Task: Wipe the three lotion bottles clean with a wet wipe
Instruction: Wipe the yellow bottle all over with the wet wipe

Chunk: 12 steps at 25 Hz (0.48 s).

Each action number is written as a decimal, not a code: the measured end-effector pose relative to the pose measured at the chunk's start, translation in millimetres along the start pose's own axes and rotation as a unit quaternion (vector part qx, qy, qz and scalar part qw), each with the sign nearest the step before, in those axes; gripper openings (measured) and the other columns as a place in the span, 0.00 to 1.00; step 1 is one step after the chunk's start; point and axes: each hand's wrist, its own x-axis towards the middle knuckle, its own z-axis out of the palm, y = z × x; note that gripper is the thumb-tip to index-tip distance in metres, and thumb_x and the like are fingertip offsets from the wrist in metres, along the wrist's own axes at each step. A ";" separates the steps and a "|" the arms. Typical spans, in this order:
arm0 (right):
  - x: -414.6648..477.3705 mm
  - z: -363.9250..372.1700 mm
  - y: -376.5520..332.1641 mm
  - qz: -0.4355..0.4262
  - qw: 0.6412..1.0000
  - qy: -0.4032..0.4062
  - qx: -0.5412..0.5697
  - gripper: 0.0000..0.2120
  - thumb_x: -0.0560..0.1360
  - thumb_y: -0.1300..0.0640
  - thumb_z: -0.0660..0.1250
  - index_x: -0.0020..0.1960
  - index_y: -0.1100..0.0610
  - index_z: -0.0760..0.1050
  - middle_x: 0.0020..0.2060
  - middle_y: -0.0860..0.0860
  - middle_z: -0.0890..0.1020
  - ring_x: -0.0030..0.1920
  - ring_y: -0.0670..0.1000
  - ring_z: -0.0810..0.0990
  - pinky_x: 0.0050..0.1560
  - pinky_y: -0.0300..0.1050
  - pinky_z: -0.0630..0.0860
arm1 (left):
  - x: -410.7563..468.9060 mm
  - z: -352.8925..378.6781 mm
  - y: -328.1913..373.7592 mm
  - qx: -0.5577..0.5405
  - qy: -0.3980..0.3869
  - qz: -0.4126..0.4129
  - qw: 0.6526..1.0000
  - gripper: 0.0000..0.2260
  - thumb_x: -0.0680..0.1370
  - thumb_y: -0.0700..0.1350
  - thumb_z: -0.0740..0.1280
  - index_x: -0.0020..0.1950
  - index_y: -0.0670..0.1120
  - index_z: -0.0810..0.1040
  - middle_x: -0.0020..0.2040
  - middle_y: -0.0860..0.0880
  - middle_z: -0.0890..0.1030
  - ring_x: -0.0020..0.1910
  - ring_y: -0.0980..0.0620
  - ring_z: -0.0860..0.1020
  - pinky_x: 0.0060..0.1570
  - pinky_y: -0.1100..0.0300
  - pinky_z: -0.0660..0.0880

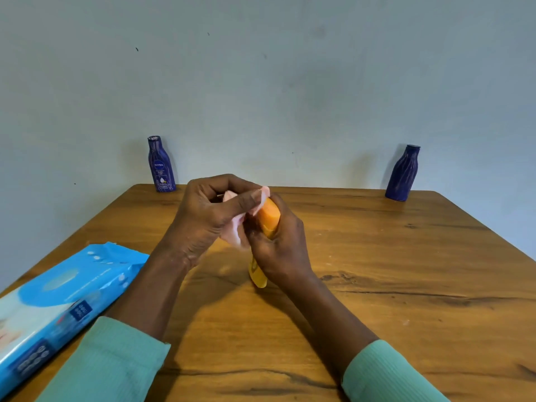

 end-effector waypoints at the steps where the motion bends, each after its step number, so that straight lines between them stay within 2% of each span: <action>1: -0.6 0.4 -0.2 -0.017 1.000 0.008 -0.011 0.16 0.79 0.61 0.72 0.65 0.56 0.77 0.49 0.48 0.84 0.48 0.46 0.83 0.46 0.43 0.81 | -1.9 1.5 4.8 0.037 -0.019 0.021 0.999 0.07 0.72 0.44 0.75 0.47 0.42 0.87 0.43 0.47 0.88 0.46 0.51 0.85 0.45 0.59 0.82; 3: -0.3 -1.6 4.7 -0.060 0.997 0.028 -0.047 0.15 0.77 0.60 0.72 0.63 0.56 0.78 0.51 0.49 0.83 0.50 0.47 0.83 0.47 0.42 0.79 | -6.2 3.5 10.5 0.089 -0.054 0.028 0.994 0.07 0.72 0.44 0.76 0.47 0.42 0.86 0.43 0.46 0.88 0.45 0.51 0.85 0.45 0.58 0.82; 6: 0.0 -7.1 13.5 -0.074 0.993 0.048 -0.078 0.13 0.73 0.52 0.69 0.56 0.55 0.79 0.48 0.49 0.80 0.45 0.47 0.80 0.43 0.38 0.74 | -8.3 3.3 9.5 0.122 -0.084 -0.015 0.989 0.07 0.72 0.45 0.78 0.46 0.44 0.87 0.43 0.46 0.87 0.46 0.47 0.85 0.46 0.51 0.82; 8: -0.6 -7.4 15.3 -0.066 0.995 0.037 -0.067 0.14 0.73 0.50 0.68 0.57 0.54 0.78 0.48 0.49 0.81 0.45 0.47 0.81 0.42 0.40 0.76 | -5.4 8.2 3.8 0.126 -0.036 -0.013 0.991 0.09 0.73 0.47 0.78 0.47 0.42 0.86 0.44 0.45 0.87 0.47 0.46 0.86 0.47 0.48 0.83; 10: -2.7 -5.2 15.6 -0.066 0.996 0.023 -0.049 0.18 0.74 0.50 0.69 0.61 0.57 0.79 0.49 0.51 0.83 0.47 0.49 0.82 0.43 0.45 0.79 | -2.9 15.8 -1.1 0.117 0.030 -0.006 0.993 0.10 0.74 0.47 0.78 0.47 0.41 0.85 0.44 0.46 0.87 0.47 0.49 0.86 0.47 0.53 0.83; 12: -2.6 -4.5 17.3 -0.071 0.997 0.028 -0.030 0.18 0.74 0.52 0.72 0.61 0.58 0.80 0.50 0.52 0.84 0.48 0.51 0.83 0.43 0.49 0.80 | -6.1 24.4 -4.2 0.089 0.064 -0.014 0.994 0.09 0.75 0.46 0.77 0.46 0.40 0.84 0.43 0.47 0.87 0.45 0.53 0.85 0.46 0.59 0.81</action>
